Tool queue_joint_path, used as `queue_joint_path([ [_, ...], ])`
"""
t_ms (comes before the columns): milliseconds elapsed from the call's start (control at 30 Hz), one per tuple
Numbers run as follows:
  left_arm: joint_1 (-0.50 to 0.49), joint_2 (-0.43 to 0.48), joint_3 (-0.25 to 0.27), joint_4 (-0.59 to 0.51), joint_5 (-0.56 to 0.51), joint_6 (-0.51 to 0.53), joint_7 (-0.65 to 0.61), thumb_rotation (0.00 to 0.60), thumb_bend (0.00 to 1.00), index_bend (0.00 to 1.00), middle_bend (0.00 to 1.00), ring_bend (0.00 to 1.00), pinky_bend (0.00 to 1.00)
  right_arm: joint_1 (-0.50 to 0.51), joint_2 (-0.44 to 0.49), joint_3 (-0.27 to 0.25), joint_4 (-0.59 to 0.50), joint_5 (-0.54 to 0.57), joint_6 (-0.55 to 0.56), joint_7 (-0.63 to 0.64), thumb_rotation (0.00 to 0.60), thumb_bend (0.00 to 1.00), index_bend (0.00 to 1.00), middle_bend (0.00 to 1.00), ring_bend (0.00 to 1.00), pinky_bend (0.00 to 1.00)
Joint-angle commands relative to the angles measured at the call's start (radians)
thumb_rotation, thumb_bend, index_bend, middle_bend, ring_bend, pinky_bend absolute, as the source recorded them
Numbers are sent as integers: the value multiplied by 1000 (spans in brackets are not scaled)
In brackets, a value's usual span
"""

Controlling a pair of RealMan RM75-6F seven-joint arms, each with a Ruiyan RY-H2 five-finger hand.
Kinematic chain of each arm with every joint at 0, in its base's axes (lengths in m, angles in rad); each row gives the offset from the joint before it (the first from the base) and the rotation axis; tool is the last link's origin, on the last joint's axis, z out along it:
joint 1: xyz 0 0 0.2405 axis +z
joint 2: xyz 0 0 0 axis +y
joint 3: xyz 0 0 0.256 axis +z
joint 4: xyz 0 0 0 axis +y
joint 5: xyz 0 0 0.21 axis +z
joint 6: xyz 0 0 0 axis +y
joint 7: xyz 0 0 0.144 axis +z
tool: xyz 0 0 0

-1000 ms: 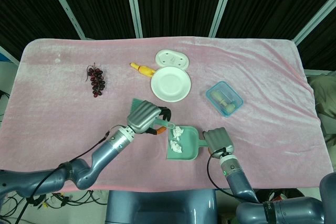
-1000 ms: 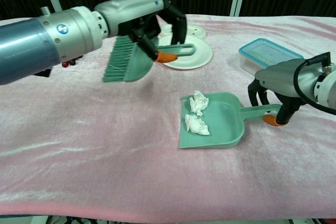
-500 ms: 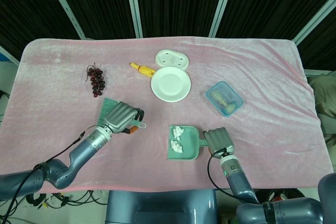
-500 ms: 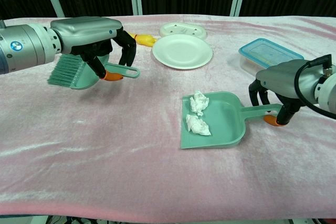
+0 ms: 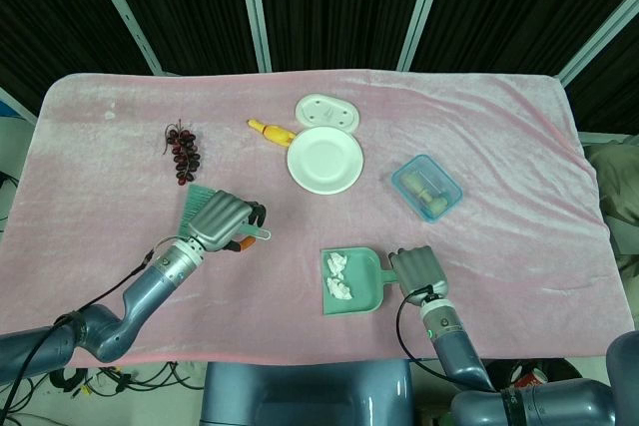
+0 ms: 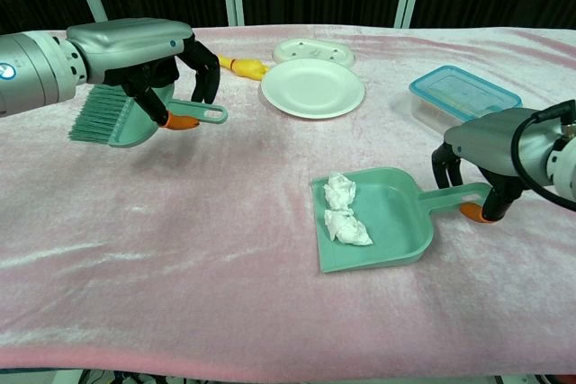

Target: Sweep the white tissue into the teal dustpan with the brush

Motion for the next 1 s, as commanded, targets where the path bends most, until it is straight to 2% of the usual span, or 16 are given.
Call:
queue_joint_path([
  [33, 4, 3, 2, -2, 0, 4, 0, 600, 382, 617, 662, 912, 1000, -1, 0, -1, -4, -1, 3, -3, 600, 330, 380, 308, 640, 763],
  [233, 11, 10, 7, -14, 0, 12, 1, 600, 383, 616, 662, 912, 1000, -5, 2, -5, -18, -4, 14, -9, 600, 239, 253, 209, 638, 763],
  [300, 14, 12, 9, -18, -2, 14, 5, 600, 383, 615, 661, 913, 1000, -7, 4, -8, -22, -2, 21, -15, 600, 199, 177, 155, 637, 763],
  [400, 19, 16, 14, -26, -5, 15, 14, 600, 382, 613, 659, 912, 1000, -8, 9, -10, -32, 10, 33, -29, 600, 183, 122, 120, 637, 763],
  [700, 41, 11, 43, -51, -80, 1, 120, 600, 352, 579, 632, 912, 1000, -23, 41, -12, -66, -18, 45, -7, 600, 183, 111, 118, 637, 763],
  [1000, 76, -54, 75, -50, -198, 9, 239, 600, 326, 550, 606, 910, 1000, -34, 81, -14, -99, -44, 49, 8, 600, 183, 111, 118, 637, 763],
])
